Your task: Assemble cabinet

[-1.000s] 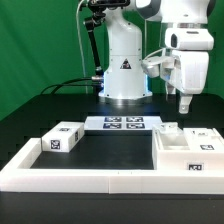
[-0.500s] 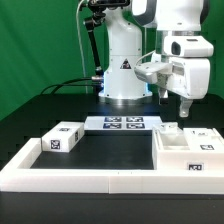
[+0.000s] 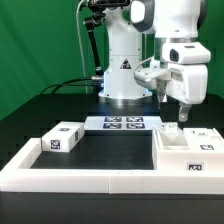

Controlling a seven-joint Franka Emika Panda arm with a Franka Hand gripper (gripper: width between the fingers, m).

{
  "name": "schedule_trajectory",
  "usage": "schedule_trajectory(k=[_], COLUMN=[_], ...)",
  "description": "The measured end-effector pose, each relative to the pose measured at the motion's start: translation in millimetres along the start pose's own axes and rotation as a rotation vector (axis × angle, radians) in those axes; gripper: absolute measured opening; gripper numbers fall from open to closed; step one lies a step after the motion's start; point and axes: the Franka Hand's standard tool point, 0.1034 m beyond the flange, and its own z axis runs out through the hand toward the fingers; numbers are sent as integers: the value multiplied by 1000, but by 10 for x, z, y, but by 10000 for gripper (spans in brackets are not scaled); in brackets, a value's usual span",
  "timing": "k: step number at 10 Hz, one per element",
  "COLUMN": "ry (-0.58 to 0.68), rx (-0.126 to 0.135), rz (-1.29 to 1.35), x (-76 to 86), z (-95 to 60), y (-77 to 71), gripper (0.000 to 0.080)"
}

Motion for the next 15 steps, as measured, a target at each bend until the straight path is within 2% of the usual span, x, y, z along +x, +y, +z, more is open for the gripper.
schedule_trajectory(k=[1,6,8,11,12,13,14,15], ry=[7,37,38,42,45,46,47,45], rx=[2,42,47,56,62,64,65,58], rz=[2,16,27,28,28,28,29,32], x=[10,62,76,87,95,98,100,98], z=[47,295,313,352,377,390,394,371], y=[-24,-166,-176,-200,-218,-224,-226,-203], gripper=[797,797,797,399,399,217,88,88])
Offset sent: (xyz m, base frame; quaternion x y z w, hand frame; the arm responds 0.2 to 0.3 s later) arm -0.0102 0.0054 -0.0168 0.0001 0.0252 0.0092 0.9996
